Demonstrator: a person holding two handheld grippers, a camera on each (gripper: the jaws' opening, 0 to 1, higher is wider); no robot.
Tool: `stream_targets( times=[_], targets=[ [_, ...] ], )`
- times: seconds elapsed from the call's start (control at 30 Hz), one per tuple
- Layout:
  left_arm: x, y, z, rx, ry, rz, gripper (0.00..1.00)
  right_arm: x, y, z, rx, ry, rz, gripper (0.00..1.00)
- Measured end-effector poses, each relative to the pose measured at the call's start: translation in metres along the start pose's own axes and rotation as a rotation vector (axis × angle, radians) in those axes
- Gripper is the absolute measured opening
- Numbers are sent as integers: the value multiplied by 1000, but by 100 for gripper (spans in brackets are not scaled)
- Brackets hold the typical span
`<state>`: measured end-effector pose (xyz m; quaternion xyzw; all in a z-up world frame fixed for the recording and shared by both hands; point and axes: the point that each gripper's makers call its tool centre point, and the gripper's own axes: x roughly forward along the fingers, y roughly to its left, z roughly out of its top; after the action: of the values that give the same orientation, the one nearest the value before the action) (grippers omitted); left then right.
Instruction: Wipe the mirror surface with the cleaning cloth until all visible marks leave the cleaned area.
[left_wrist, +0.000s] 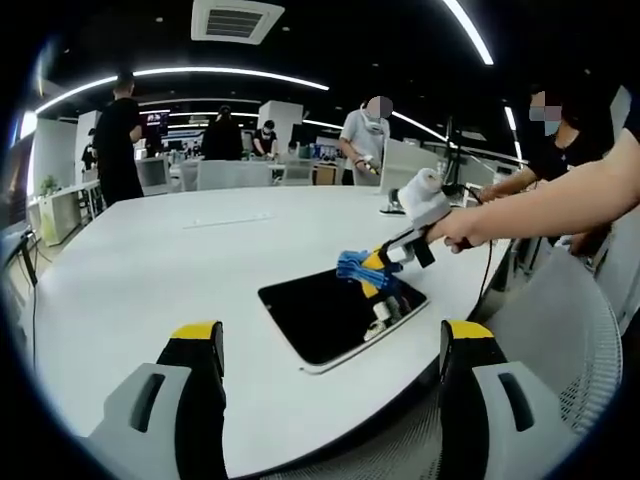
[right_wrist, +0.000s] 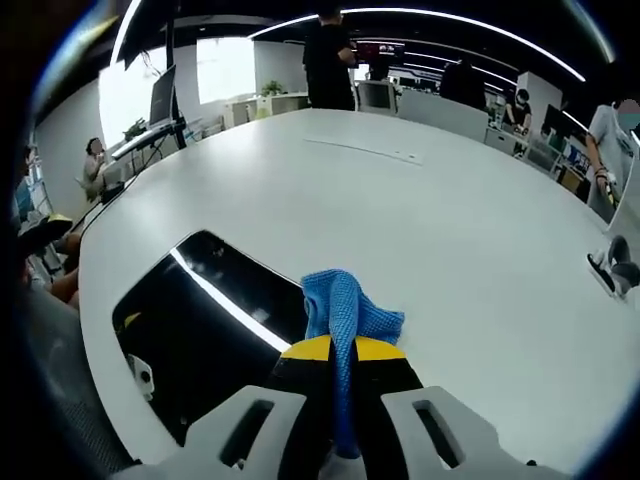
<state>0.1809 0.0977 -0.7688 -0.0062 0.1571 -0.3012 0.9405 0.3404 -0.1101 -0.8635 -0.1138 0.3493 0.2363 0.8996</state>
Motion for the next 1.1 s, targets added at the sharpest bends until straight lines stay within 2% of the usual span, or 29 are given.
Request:
stream_targets(
  times=[1.1],
  targets=[
    [0,-1,1,-1,-3,-4,87,19,-16,17,2,-34,-64,1]
  ],
)
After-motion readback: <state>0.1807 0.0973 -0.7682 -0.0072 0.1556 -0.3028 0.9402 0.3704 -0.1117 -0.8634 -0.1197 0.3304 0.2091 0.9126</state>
